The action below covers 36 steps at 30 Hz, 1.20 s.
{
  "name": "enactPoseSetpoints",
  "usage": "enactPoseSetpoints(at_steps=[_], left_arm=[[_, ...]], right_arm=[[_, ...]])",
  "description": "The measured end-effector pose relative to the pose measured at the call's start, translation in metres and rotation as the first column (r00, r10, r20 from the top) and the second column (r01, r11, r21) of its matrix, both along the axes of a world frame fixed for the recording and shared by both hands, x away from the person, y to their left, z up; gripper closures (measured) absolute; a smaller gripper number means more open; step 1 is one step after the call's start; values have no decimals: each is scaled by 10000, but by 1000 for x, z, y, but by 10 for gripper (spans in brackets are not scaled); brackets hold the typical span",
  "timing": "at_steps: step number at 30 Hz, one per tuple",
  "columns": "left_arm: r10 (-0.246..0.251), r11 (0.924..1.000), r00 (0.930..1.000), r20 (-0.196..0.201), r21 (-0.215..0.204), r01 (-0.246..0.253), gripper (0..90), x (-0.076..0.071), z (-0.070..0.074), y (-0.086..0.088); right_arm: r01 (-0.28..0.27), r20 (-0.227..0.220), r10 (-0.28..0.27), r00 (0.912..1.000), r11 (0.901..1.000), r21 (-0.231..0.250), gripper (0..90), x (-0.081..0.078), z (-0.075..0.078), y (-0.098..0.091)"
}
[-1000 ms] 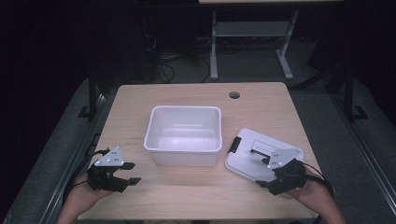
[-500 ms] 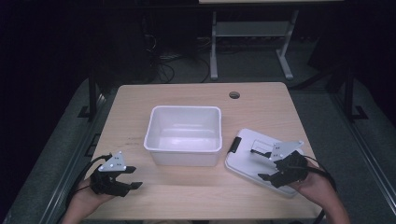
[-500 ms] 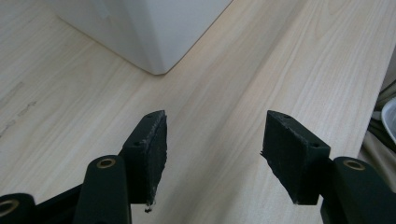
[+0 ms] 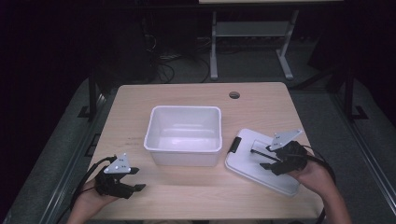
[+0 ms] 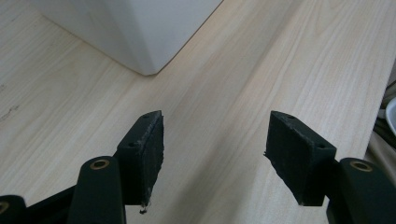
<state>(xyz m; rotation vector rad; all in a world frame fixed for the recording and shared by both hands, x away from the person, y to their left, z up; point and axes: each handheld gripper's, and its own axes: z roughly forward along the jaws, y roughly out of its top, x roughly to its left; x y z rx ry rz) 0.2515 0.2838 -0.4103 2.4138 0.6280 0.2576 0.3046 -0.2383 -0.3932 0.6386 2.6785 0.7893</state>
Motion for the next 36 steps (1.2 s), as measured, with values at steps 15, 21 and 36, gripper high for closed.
enactPoseSetpoints(at_steps=[15,21,36], left_arm=[[-76,9998,10000,45,-185,77,362,1,0,2],[-75,9997,10000,-2,-234,75,362,1,-1,4],[72,9995,10000,23,-297,-71,364,1,1,7]], right_arm=[[210,-279,-223,9994,9987,-467,594,21,-10,3],[134,-395,-160,9991,9978,-653,673,26,-14,4],[-17,-614,-36,9981,9963,-859,837,36,-15,3]])
